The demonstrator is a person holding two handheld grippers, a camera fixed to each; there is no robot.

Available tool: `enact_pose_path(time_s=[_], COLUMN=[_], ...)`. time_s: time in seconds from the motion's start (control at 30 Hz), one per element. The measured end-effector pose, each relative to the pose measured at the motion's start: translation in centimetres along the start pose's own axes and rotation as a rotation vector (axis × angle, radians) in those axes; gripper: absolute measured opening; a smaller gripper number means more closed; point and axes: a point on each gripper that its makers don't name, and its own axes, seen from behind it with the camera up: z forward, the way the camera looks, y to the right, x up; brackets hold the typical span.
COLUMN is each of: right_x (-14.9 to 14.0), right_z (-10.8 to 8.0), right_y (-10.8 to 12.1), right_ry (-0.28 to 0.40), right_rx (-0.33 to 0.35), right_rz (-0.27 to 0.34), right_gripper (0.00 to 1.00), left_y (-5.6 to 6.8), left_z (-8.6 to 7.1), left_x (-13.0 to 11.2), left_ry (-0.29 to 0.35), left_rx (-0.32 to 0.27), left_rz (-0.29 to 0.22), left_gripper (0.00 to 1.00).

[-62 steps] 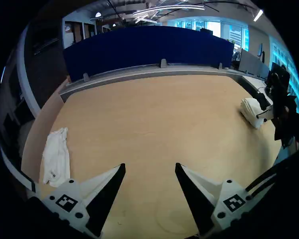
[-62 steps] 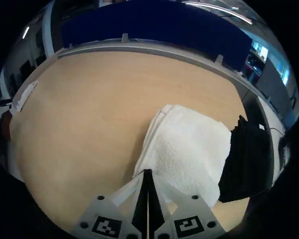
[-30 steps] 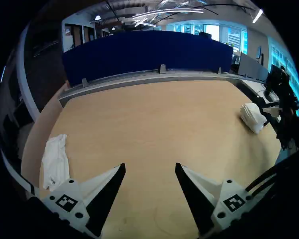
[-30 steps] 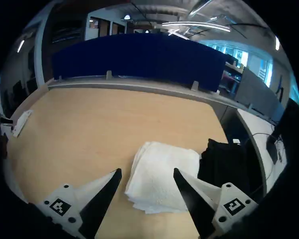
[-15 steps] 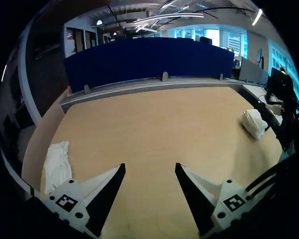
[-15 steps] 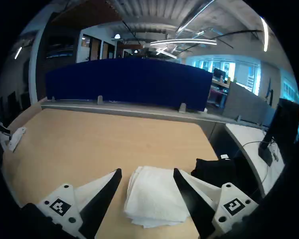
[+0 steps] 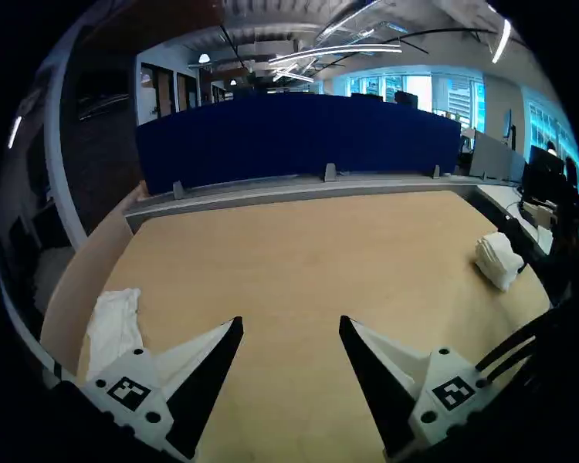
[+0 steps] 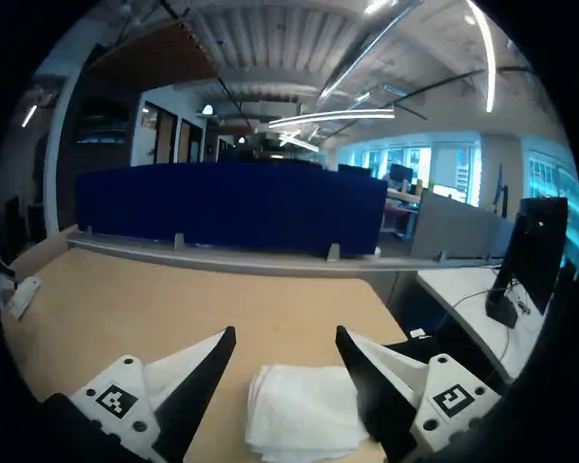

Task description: Fold towel

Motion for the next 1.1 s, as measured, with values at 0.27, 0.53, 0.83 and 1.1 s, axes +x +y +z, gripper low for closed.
enact_pose_path(time_s=[0.27,0.53,0.83,1.1], right_x=[2.5,3.9,6.1,7.1], right_z=[-0.9,-1.5,-2.0,-2.2], right_y=[-1.4,-3.7,-8.7,-12.5], right_ry=[0.102,0.128,0.175,0.179], right_rx=[-0.014,-0.007,0.032,0.056], right_rz=[0.016,0.026,-0.015,-0.016], right_gripper=[1.00,1.00,1.00,1.00], left_y=[-1.1,-2.3,-3.6,-4.6], left_z=[0.0,-0.2,-0.6,-1.0], left_x=[2.5,4.9,7.1,8.8], left_ry=[0.098,0.187,0.271,0.336], left_rx=[0.020,0.044,0.069,0.079], left_rz=[-0.064,-0.078,-0.082,-0.085], left_gripper=[0.92,0.92,0.92,0.92])
